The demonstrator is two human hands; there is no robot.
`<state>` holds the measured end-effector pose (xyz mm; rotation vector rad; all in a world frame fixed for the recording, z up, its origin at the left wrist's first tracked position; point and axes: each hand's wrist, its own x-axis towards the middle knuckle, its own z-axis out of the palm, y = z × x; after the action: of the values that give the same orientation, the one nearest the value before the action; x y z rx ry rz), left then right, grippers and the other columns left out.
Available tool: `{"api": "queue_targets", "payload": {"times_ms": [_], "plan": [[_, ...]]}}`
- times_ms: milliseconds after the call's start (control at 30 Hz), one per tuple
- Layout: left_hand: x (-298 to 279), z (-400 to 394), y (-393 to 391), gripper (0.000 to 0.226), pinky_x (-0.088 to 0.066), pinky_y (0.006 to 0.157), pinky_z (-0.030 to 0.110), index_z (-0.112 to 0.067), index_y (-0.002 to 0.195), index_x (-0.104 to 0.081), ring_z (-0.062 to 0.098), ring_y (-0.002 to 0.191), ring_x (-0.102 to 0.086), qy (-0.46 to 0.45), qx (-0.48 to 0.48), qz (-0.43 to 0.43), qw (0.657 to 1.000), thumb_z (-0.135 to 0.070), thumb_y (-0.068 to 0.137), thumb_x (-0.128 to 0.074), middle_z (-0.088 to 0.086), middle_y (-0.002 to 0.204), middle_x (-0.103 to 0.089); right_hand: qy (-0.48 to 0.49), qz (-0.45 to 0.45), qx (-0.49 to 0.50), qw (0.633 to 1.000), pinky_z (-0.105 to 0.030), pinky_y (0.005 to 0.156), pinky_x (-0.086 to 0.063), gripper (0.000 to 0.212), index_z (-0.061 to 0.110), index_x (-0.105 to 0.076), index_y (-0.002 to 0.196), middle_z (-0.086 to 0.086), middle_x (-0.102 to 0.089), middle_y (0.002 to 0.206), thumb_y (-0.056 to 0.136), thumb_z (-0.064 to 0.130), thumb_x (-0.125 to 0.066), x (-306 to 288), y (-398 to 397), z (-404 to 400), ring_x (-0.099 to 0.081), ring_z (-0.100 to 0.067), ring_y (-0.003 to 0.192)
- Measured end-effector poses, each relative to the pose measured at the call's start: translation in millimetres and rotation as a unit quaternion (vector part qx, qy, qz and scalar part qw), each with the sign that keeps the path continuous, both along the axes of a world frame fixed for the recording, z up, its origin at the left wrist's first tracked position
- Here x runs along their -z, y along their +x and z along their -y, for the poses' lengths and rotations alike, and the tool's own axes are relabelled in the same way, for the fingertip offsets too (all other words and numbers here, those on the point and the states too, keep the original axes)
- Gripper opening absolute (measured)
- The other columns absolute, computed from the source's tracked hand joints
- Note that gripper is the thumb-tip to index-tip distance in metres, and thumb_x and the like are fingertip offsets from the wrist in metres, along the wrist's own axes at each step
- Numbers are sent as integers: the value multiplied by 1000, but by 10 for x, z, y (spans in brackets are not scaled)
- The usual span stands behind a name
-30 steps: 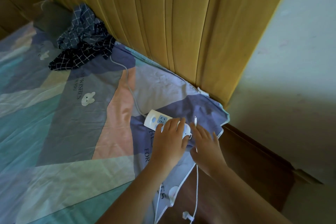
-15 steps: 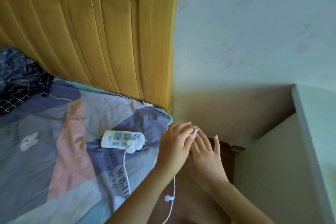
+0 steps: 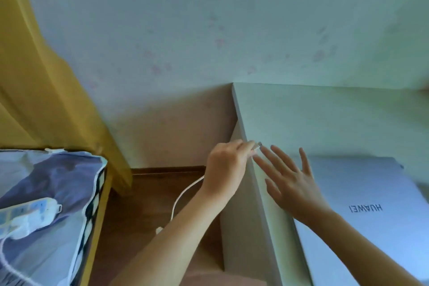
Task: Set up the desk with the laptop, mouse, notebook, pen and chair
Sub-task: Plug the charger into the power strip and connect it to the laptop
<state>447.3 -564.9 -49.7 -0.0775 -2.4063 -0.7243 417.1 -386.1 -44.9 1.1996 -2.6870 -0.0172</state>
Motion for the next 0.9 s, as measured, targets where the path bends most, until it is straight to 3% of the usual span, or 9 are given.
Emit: {"api": "queue_targets", "payload": {"times_ms": [100, 233, 367, 533, 667, 900], "plan": [[133, -237, -139, 13, -52, 54, 33, -11, 94, -73, 21, 58, -60, -16, 31, 57, 998, -10, 81, -71, 3, 66, -66, -12, 34, 69, 997, -65, 107, -19, 70, 26, -31, 145, 1, -35, 151, 82, 40, -58, 105, -187, -383, -32, -19, 139], [374, -413, -212, 12, -44, 51, 31, -16, 79, -73, 22, 59, -57, -24, 18, 118, 993, -4, 75, -74, 0, 61, -59, -64, 99, 122, 986, -60, 112, -10, 84, 29, -19, 148, 5, -34, 151, 76, 65, -43, 253, -319, -532, -27, -18, 141], [465, -464, -192, 20, -44, 51, 32, -18, 83, -75, 23, 63, -59, -23, 22, 126, 992, -1, 74, -72, -1, 68, -61, -98, 126, 105, 982, -61, 110, -11, 85, 31, -22, 147, 7, -39, 148, 71, 64, -44, 397, -341, -485, -28, -18, 140], [478, -491, -231, 20, -36, 49, 27, -18, 80, -75, 21, 59, -55, -44, 5, 111, 993, 1, 73, -74, -1, 69, -59, -116, 107, 100, 982, -64, 108, -12, 80, 23, -42, 139, 6, -43, 146, 70, 62, -44, 457, -372, -489, -32, -20, 138], [496, -515, -219, 14, -41, 48, 32, -18, 84, -75, 21, 62, -54, -39, 7, 95, 995, -5, 78, -74, -1, 67, -57, -114, 108, 97, 983, -64, 107, -10, 79, 24, -42, 139, 5, -43, 145, 70, 61, -44, 471, -381, -491, -31, -20, 138], [469, -556, -247, 15, -29, 44, 28, -21, 75, -73, 19, 54, -45, -65, -10, 84, 994, -7, 75, -78, -3, 58, -45, -131, 112, 87, 981, -69, 105, -13, 74, 27, -44, 138, 5, -50, 137, 71, 58, -46, 456, -384, -486, -36, -22, 134]]}}
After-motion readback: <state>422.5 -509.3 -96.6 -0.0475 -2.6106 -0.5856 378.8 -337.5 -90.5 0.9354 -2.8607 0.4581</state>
